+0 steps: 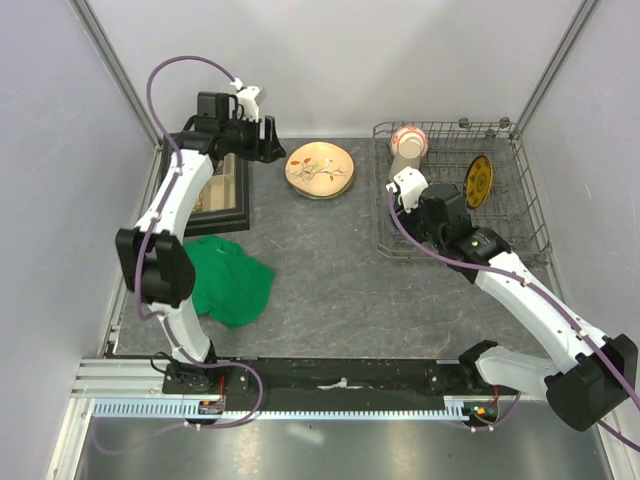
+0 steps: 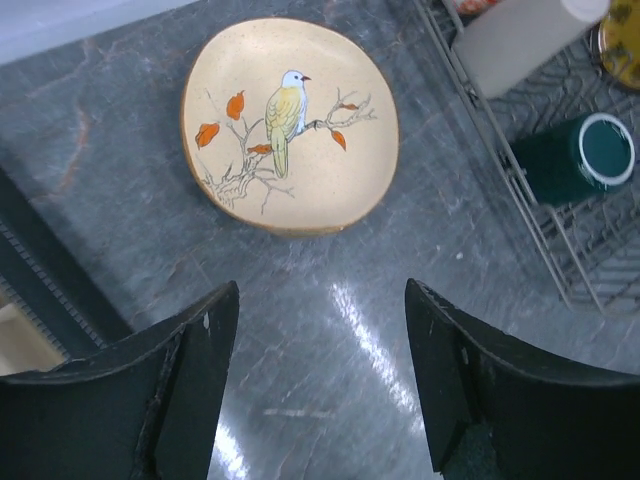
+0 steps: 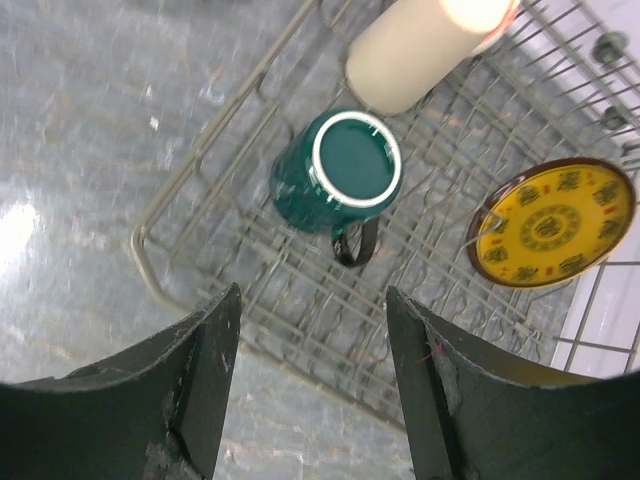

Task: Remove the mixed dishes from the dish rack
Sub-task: Pick up the plate from the dish rack.

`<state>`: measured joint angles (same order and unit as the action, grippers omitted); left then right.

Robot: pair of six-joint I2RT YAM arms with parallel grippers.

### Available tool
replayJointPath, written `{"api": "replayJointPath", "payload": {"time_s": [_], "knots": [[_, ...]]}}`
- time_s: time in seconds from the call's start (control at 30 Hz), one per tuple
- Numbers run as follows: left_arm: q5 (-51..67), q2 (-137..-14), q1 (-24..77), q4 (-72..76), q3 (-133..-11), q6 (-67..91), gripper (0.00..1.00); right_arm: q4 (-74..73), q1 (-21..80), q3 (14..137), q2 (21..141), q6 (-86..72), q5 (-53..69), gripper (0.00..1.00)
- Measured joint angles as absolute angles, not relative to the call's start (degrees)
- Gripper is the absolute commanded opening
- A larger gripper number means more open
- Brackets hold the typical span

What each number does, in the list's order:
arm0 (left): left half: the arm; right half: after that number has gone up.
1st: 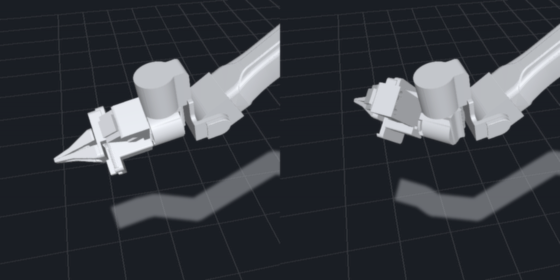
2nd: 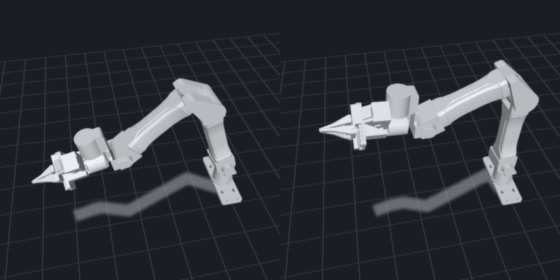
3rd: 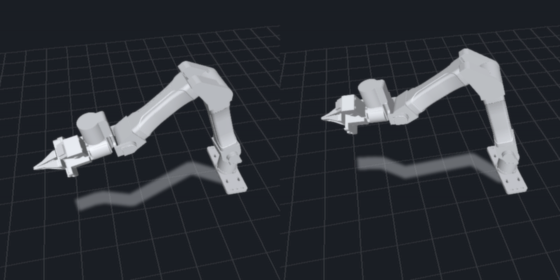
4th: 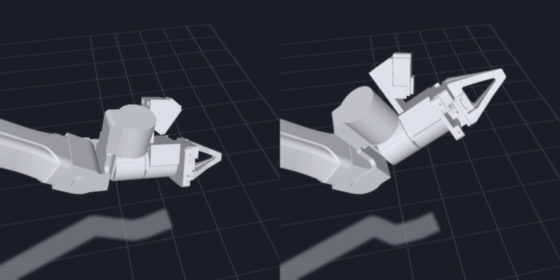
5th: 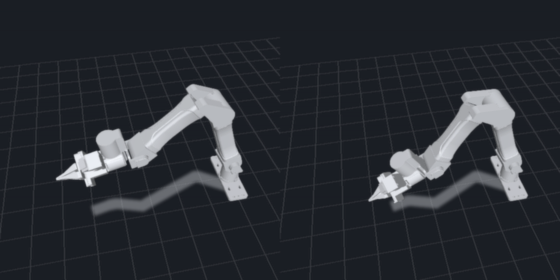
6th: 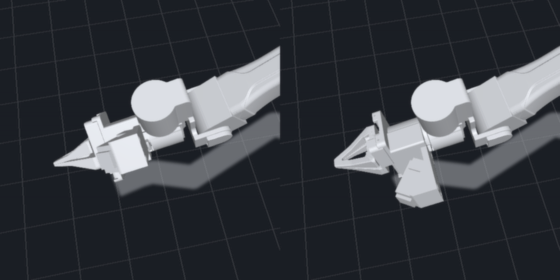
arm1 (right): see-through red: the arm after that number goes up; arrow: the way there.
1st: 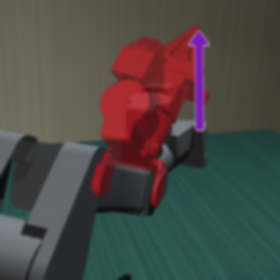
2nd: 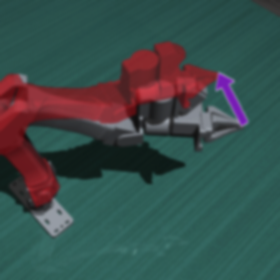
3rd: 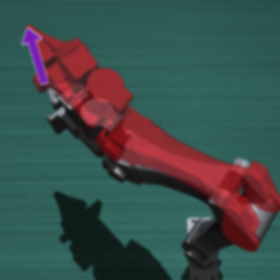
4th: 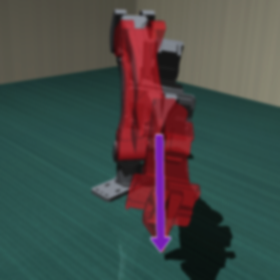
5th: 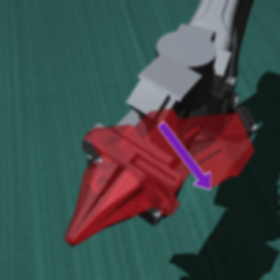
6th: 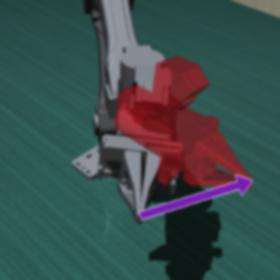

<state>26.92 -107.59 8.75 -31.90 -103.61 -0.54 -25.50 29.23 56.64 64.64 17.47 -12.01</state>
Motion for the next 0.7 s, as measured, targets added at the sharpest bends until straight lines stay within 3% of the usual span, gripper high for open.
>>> {"api": "replayJointPath", "payload": {"time_s": [0.4,0.7], "knots": [[19.73,-86.50,8.82,-37.98,-89.78,-15.16,0.84,-19.99,29.23,53.60,65.32,15.70,-15.03,0.68],[16.82,-81.49,8.69,-36.97,-81.82,-18.96,0.88,-18.87,29.23,52.62,69.01,16.03,-17.96,0.69]]}}
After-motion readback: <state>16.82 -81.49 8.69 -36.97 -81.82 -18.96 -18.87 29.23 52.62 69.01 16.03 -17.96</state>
